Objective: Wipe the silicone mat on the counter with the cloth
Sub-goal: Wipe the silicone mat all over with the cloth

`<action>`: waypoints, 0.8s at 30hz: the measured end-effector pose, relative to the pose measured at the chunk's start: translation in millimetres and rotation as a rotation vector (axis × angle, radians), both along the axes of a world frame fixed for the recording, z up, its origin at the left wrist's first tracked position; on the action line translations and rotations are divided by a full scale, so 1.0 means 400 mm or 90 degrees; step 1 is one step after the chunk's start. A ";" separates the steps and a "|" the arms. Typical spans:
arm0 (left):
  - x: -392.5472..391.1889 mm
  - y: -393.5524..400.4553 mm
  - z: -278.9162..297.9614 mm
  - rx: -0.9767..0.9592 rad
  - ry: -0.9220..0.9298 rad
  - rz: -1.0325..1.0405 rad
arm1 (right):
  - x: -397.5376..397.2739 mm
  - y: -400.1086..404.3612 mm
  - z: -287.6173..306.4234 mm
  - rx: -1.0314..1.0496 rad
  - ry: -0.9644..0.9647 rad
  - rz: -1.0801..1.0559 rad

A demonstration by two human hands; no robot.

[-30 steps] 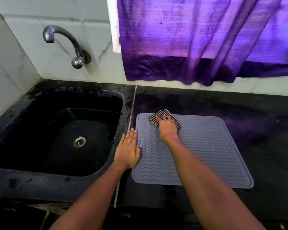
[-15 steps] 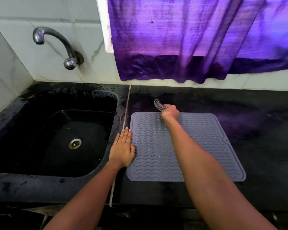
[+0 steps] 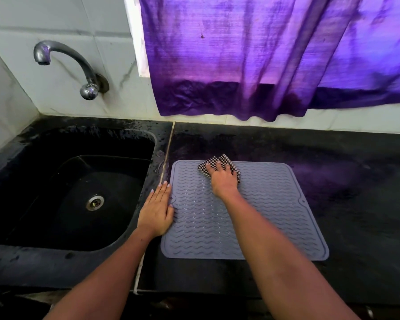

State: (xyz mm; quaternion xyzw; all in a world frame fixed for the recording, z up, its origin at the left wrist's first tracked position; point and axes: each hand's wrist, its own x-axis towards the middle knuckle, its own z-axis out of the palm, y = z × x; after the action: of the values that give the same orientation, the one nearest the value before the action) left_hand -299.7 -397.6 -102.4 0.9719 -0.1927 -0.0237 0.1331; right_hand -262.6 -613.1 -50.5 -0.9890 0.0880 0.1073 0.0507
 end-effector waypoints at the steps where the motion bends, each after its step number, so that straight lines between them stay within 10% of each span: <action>1: 0.002 -0.002 0.005 -0.012 0.008 0.005 | -0.002 0.000 0.002 0.002 -0.001 0.003; 10: 0.022 -0.075 0.027 -0.072 0.010 0.112 | 0.058 -0.092 0.105 0.499 -0.179 -0.438; 17: 0.012 -0.089 0.010 0.000 -0.008 0.126 | 0.017 -0.085 -0.009 0.065 -0.082 -0.029; 24: 0.009 -0.087 0.010 -0.005 -0.009 0.129 | -0.015 -0.126 -0.012 0.019 -0.045 0.034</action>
State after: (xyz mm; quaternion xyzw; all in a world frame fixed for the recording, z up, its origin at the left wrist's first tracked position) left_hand -296.0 -432.5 -98.4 0.9860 -0.0945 -0.0025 0.1372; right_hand -268.5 -663.6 -55.1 -0.9933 0.0582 0.0747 0.0660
